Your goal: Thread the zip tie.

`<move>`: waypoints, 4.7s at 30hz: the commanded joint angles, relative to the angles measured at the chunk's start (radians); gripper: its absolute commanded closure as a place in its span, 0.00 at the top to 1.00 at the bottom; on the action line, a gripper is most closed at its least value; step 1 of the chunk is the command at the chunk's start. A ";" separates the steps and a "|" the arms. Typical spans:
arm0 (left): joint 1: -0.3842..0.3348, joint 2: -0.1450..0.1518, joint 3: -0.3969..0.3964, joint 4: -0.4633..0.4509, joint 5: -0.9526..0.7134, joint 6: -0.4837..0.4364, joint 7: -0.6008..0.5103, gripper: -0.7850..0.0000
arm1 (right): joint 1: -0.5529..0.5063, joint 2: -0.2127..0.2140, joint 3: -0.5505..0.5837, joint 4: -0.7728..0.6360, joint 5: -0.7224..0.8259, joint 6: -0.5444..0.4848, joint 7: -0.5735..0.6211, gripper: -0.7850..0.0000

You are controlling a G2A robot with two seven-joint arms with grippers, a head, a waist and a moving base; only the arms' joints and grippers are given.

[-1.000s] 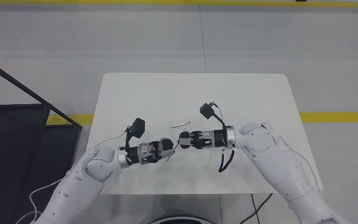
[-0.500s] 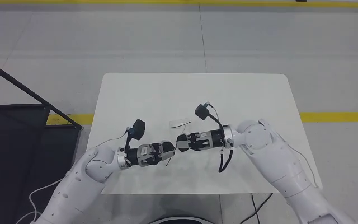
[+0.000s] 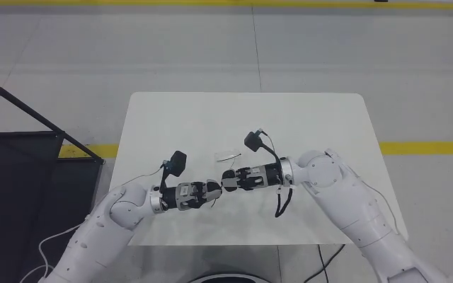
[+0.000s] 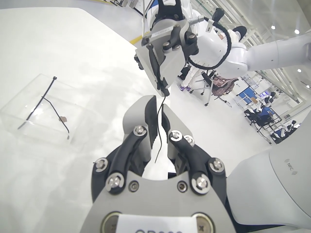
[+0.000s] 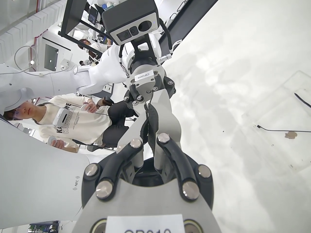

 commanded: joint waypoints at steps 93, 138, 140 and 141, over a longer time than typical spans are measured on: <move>0.016 -0.056 -0.032 -0.005 0.013 0.091 0.226 0.20 | -0.141 -0.024 0.008 -0.011 -0.256 -0.181 -0.345 0.00; 0.037 -0.059 -0.105 0.005 0.007 0.051 0.207 0.00 | -0.122 0.005 0.102 0.025 -0.221 -0.096 -0.227 0.69; 0.042 -0.056 -0.118 0.005 0.011 0.034 0.201 0.00 | -0.108 0.010 0.116 0.028 -0.245 -0.036 -0.205 0.70; 0.045 -0.054 -0.124 0.005 0.015 0.023 0.197 0.00 | -0.098 0.011 0.119 0.033 -0.263 -0.001 -0.196 0.68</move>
